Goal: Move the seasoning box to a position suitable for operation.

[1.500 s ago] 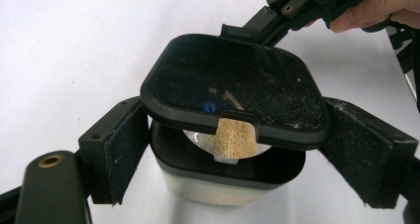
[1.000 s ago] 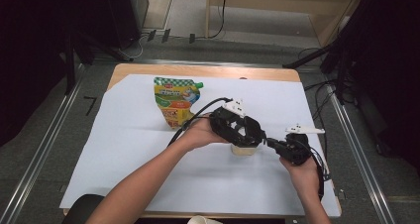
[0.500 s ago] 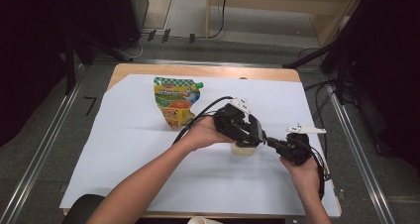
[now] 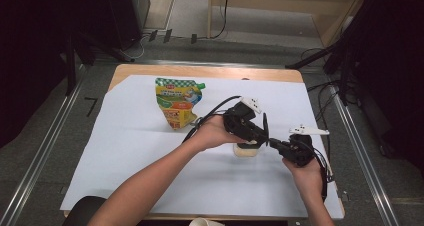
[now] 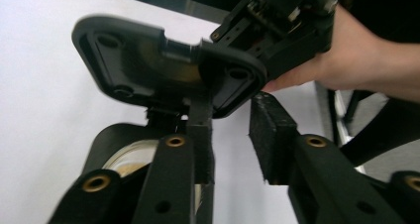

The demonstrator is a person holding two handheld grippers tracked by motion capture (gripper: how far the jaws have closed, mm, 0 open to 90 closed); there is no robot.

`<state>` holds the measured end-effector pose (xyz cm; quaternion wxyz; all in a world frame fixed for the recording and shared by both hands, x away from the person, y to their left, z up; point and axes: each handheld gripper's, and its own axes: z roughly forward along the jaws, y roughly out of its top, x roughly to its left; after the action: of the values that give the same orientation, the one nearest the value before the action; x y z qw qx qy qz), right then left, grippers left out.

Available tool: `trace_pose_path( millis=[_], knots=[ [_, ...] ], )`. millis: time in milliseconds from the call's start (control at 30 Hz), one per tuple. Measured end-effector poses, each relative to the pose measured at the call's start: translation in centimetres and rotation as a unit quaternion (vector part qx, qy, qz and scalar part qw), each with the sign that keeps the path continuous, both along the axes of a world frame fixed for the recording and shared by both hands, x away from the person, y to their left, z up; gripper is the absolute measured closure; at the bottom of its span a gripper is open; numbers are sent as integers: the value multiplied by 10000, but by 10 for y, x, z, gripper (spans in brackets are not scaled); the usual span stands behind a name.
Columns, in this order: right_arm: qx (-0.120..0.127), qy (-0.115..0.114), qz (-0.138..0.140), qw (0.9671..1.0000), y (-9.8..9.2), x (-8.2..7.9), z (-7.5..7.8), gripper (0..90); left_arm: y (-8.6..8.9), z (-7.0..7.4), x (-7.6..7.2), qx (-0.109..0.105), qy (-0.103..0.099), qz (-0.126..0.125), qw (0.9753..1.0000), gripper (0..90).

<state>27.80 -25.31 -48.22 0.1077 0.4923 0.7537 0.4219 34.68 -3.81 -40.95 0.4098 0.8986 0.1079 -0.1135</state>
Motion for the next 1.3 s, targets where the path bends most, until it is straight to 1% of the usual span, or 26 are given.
trace_pose_path(
  millis=[33, 100, 167, 200, 267, 367, 500, 567, 733, 767, 800, 833, 867, 900, 933, 967, 1000, 1033, 1067, 1100, 1133, 1167, 1200, 1233, 1267, 1300],
  knots=[
    [-1, -4, -2, 10000, 0, 0, 0, 900, -2, 0, 1, -13, 58, 8, 10000, 745],
    [-13, -4, -20, 10000, 1, -1, 0, 900, -6, -1, 5, -15, 274, -20, 9996, 758],
    [-6, -12, -15, 10000, 0, 0, 0, 900, -8, -1, 5, -2, 283, -17, 9996, 762],
    [8, -16, -12, 10000, 0, 0, -1, 900, -11, -1, 4, 27, 201, -48, 9998, 766],
    [-15, -14, -17, 10000, 0, 0, 0, 900, -12, -1, 3, 28, 170, -60, 9998, 769],
    [-13, 4, -41, 10000, 1, -1, 0, 900, -13, -2, 6, -10, 225, -102, 9997, 771],
    [-22, -5, -36, 10000, 1, 0, 0, 900, -15, -4, 7, -75, 178, -144, 9997, 773],
    [-29, -18, -36, 10000, 0, 0, 0, 900, -17, -6, 7, -37, 129, -175, 9998, 775],
    [-11, -34, -17, 10000, 0, -1, 1, 900, -12, -6, 8, -83, 146, -203, 9997, 783],
    [-59, -89, -29, 9999, 0, -2, 1, 900, -10, -6, 8, -79, 124, -203, 9997, 783],
    [-93, -148, -42, 9998, 0, -5, 2, 900, -4, -5, 8, -102, 156, -157, 9997, 788],
    [-93, -148, -42, 9998, 0, -5, 2, 900, -4, -5, 8, -102, 156, -157, 9997, 787],
    [-119, -160, -58, 9998, -1, -9, 2, 900, 3, -5, 9, -98, 170, -112, 9997, 784],
    [-104, -118, -57, 9999, -2, -11, 2, 900, 8, -4, 10, -91, 149, -67, 9998, 780],
    [-104, -118, -57, 9999, -2, -11, 2, 900, 8, -4, 10, -91, 149, -67, 9998, 776],
    [-97, -68, -68, 9999, -4, -15, 2, 900, 13, -4, 10, -113, 166, -43, 9998, 776],
    [-29, -15, -51, 10000, -4, -22, 4, 900, 18, -4, 11, -128, 164, 0, 9998, 750],
    [-21, -16, -29, 10000, -3, -25, 5, 900, 24, -4, 12, -98, 161, 95, 9998, 748],
    [-14, 28, -2, 10000, -1, -29, 7, 900, 35, -3, 13, -57, 67, 281, 9996, 752],
    [-14, 28, -2, 10000, -1, -29, 7, 900, 35, -3, 13, -57, 67, 281, 9996, 754],
    [-39, -25, 108, 9999, 6, -39, 10, 900, 45, -2, 13, -139, 48, 389, 9991, 753],
    [-39, -25, 108, 9999, 6, -39, 10, 900, 45, -2, 13, -139, 48, 389, 9991, 754],
    [-16, -57, 305, 9995, 14, -47, 12, 900, 54, -2, 13, -90, 61, 407, 9991, 752],
    [-1, -39, 349, 9994, 17, -50, 12, 900, 57, -1, 12, -40, 94, 487, 9988, 731],
    [-1, -39, 349, 9994, 17, -50, 12, 900, 57, -1, 12, -40, 94, 487, 9988, 700],
    [50, -97, 482, 9988, 24, -53, 14, 886, 61, -1, 12, -41, 136, 494, 9987, 685]
  ],
)
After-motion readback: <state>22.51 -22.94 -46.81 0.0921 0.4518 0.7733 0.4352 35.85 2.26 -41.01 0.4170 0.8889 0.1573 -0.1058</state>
